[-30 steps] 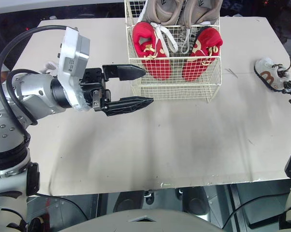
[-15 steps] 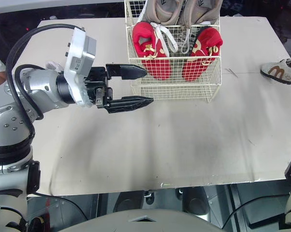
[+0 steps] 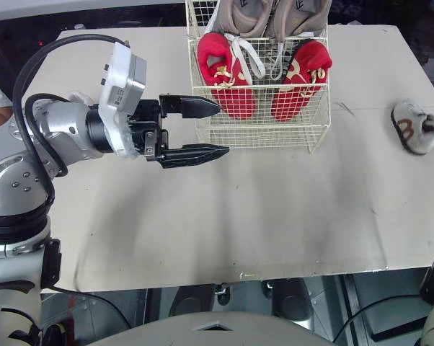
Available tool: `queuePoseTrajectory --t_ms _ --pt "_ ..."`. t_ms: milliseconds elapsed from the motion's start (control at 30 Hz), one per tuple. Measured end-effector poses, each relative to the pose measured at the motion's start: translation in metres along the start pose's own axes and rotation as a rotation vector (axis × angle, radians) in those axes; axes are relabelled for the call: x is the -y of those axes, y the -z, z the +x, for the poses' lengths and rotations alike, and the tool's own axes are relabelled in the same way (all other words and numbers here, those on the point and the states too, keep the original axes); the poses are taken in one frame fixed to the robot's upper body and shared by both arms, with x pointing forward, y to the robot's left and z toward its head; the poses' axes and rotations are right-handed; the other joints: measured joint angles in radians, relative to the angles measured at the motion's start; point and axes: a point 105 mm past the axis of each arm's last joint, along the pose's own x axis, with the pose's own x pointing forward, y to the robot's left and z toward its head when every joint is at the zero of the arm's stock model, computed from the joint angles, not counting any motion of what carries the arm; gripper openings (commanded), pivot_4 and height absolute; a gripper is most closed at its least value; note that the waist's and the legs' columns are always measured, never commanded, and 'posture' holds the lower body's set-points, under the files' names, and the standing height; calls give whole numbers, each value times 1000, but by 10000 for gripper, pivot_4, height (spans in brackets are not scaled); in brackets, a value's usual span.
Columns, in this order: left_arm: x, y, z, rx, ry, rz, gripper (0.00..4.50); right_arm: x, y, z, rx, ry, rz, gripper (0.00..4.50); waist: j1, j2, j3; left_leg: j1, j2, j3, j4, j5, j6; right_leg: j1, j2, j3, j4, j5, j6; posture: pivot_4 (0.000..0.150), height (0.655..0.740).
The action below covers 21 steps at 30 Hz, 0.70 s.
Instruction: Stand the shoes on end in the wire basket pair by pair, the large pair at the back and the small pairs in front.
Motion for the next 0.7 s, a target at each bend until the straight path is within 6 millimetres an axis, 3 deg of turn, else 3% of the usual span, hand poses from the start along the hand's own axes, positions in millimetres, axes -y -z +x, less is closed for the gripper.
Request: queuePoseTrajectory --t_ms 33,100,300,433,700 --pt "0 0 0 0 0 0 45000 1 5 -2 -20 6 5 7846 0 0 0 0 0 0 0 0 0 0 0 0 0 0 0 1500 6860" --pt "0 0 0 0 0 1 45000 5 19 -6 -76 25 26 18494 1 0 0 0 0 0 0 0 0 0 0 0 0 0 0 1500 6860" --pt "2 1 -1 -18 -2 9 45000 14 67 -16 -248 80 97 44728 -2 0 0 1 0 0 0 0 0 0 1 1 0 0 0 1500 6860" --pt "7 3 -1 -34 6 4 45000 22 89 -17 -335 133 97 44728 -8 1 0 1 0 2 -1 0 0 0 1 2 0 0 0 1500 6860" --pt "12 7 -1 -50 -6 -14 45000 31 96 -15 -382 209 160 44728 -8 1 0 1 0 2 0 0 0 0 1 3 0 0 0 1500 6860"
